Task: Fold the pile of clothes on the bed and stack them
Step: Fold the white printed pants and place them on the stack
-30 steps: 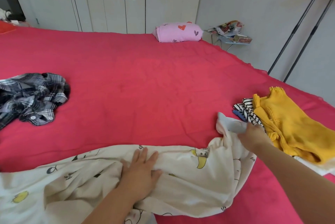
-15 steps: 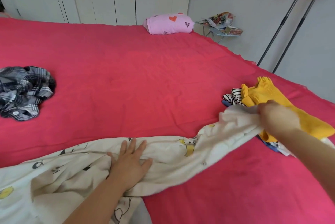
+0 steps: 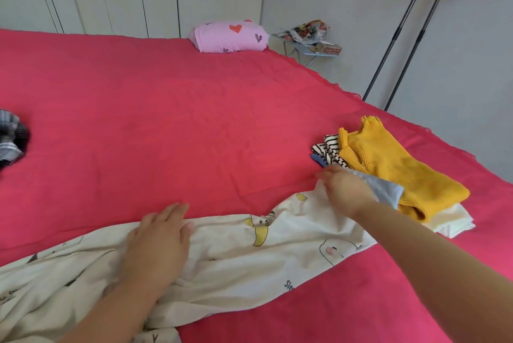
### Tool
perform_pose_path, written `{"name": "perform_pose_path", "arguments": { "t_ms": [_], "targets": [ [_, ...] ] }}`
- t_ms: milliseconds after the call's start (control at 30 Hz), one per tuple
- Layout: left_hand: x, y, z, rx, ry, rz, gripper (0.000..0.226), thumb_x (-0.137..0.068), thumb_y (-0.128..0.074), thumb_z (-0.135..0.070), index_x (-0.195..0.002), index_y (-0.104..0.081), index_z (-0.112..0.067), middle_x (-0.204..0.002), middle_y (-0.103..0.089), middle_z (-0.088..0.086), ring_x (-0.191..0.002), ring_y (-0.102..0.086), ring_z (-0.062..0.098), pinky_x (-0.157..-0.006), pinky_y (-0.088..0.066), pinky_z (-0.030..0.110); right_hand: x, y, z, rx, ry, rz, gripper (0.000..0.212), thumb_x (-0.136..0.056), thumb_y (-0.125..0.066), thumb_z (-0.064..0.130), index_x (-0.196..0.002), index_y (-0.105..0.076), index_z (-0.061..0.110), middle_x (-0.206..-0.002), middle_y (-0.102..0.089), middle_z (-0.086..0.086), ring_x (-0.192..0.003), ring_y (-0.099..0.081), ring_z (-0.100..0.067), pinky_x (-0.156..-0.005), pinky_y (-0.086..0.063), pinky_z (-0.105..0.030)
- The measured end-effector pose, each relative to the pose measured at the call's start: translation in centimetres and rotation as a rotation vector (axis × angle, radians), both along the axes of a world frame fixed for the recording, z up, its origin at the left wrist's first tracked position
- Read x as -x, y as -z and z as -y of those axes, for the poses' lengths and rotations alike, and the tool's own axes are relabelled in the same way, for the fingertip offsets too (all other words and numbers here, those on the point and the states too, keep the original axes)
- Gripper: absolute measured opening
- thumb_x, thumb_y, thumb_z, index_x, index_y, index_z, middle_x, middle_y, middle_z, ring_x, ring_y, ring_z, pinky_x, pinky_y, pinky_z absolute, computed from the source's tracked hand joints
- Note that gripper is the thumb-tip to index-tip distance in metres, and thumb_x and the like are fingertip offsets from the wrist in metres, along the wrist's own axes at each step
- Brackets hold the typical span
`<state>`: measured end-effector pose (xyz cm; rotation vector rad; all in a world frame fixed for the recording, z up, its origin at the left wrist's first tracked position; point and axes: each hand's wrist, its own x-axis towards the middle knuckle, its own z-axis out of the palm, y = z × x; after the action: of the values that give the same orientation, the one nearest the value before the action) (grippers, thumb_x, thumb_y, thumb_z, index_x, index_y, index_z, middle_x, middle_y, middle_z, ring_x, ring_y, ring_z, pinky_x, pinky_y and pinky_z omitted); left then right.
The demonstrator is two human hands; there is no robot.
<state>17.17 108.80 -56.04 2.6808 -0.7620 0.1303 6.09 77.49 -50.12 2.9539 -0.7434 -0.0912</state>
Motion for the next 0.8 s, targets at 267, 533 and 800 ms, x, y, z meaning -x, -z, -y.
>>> {"name": "perform_pose_path", "arguments": {
  "t_ms": [267,533,800],
  "targets": [
    [-3.4,0.1,2.3,-0.202,0.099,-0.203,0.034,-0.097,-0.041,-0.028,-0.127,-0.052,-0.018,-0.116,-0.053,0.003,-0.111,-0.053,0.02,-0.09,-0.043,0.031,-2.1,1.4,1.0,0.048,0.184,-0.208,0.04,-0.091,-0.04,0.003,-0.13,-0.045,0.009,-0.125,-0.046,-0.009,-0.103,-0.055,-0.023,-0.077,-0.046,-0.031],
    [-3.8,0.8,2.4,0.216,-0.196,-0.149,0.019,-0.091,-0.047,-0.006,-0.101,-0.061,0.001,-0.103,-0.059,0.021,-0.095,-0.053,0.035,-0.074,-0.037,0.037,-0.9,0.5,2.4,-0.003,0.397,0.212,0.032,-0.088,-0.044,-0.005,-0.119,-0.045,-0.002,-0.124,-0.039,-0.021,-0.095,-0.057,-0.039,-0.062,-0.039,-0.037],
    [1.8,0.0,1.6,-0.058,0.236,-0.219,0.08,-0.078,-0.012,-0.066,-0.149,-0.01,-0.029,-0.158,0.004,-0.004,-0.145,-0.004,0.012,-0.116,-0.01,0.036,1.3,2.4,-4.7,0.003,0.03,0.145,0.05,-0.097,-0.035,0.041,-0.145,-0.025,0.032,-0.157,-0.012,-0.001,-0.142,-0.015,-0.032,-0.111,-0.021,-0.047]
  ]
}}
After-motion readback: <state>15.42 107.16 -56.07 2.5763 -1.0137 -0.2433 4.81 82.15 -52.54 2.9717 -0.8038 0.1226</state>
